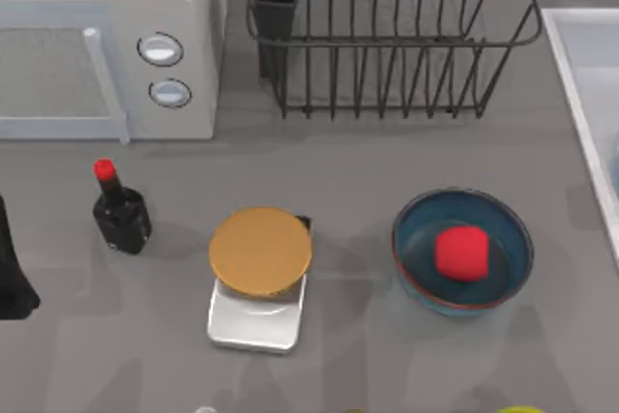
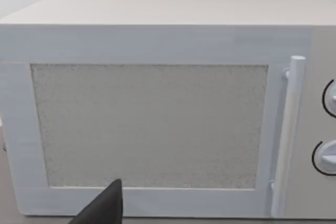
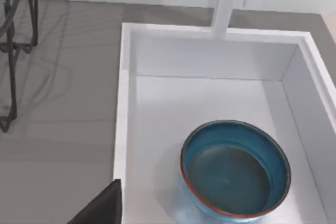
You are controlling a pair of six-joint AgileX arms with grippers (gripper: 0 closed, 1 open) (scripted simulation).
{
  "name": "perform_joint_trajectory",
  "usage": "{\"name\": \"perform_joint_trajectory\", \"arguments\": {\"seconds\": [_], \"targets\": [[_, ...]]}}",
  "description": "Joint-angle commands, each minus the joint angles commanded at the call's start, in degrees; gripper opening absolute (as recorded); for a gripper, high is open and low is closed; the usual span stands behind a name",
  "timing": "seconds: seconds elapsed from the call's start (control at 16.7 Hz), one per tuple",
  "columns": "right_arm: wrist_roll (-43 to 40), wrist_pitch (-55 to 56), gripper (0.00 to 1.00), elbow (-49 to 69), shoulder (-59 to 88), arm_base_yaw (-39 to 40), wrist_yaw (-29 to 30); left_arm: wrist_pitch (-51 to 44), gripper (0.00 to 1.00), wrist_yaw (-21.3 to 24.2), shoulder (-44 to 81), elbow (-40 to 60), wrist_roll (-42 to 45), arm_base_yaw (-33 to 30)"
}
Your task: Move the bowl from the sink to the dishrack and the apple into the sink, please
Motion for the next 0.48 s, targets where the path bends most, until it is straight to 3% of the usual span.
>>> {"name": "perform_joint_trajectory", "arguments": {"seconds": [0.48], "targets": [[-6.7, -23.2, 1.00, 43.4, 47.0, -7.2, -0.5, 0.0, 1.00, 0.0, 0.0, 0.0, 0.0, 0.0]]}}
